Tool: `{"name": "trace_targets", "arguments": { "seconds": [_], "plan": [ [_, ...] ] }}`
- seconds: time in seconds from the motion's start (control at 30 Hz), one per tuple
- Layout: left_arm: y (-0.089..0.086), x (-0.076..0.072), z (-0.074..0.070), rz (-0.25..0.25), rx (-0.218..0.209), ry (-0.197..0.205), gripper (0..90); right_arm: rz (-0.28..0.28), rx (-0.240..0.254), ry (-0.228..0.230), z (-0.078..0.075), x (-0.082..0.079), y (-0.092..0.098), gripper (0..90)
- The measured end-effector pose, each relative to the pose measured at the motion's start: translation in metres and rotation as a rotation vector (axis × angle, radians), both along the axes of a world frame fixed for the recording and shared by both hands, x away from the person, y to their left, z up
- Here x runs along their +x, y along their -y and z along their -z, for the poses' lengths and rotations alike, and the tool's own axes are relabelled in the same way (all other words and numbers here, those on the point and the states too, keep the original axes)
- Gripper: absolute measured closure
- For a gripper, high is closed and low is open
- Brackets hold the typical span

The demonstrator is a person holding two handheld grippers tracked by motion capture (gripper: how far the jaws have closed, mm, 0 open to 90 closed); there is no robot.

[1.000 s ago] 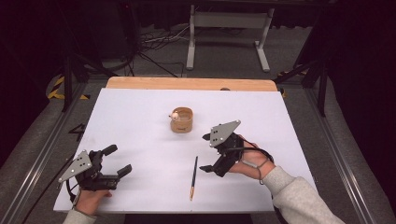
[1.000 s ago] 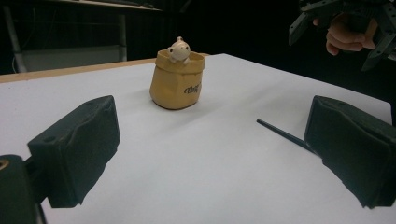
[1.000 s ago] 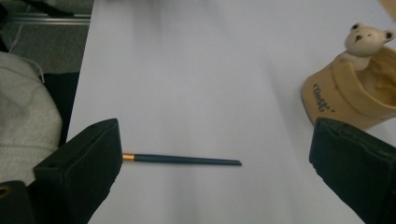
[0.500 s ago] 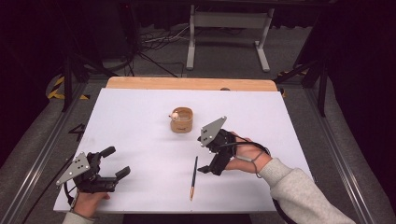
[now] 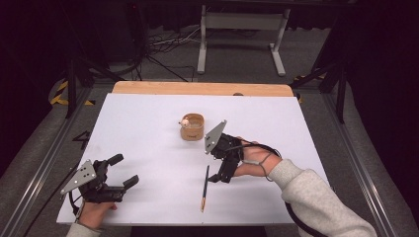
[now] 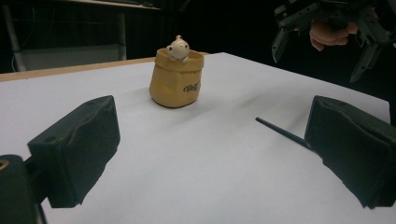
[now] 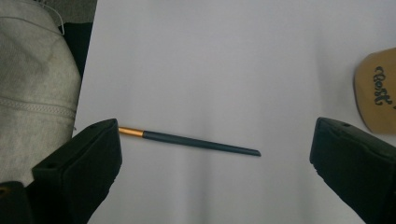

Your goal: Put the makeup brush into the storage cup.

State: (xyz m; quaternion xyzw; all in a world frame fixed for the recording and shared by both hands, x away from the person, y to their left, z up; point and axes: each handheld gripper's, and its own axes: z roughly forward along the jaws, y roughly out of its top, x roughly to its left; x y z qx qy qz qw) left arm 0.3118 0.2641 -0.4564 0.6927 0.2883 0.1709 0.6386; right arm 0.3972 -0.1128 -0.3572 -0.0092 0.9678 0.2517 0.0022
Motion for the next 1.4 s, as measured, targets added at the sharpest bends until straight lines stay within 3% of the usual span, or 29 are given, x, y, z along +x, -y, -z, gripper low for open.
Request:
{"name": "trace_targets", "arguments": {
  "seconds": [0.8, 1.07, 1.4],
  "plan": [
    [0.000, 0.001, 0.000, 0.006, -0.006, -0.004, 4.1, -0.108, -0.076, -0.051, 0.028, 0.006, -0.016, 3.2],
    [0.000, 0.001, 0.000, 0.007, -0.003, -0.003, 4.0, -0.123, -0.095, -0.085, 0.040, 0.004, -0.021, 3.2],
    [0.000, 0.001, 0.000, 0.005, -0.004, -0.002, 4.0, -0.127, -0.135, -0.084, 0.054, 0.003, -0.023, 3.3]
  ]
}}
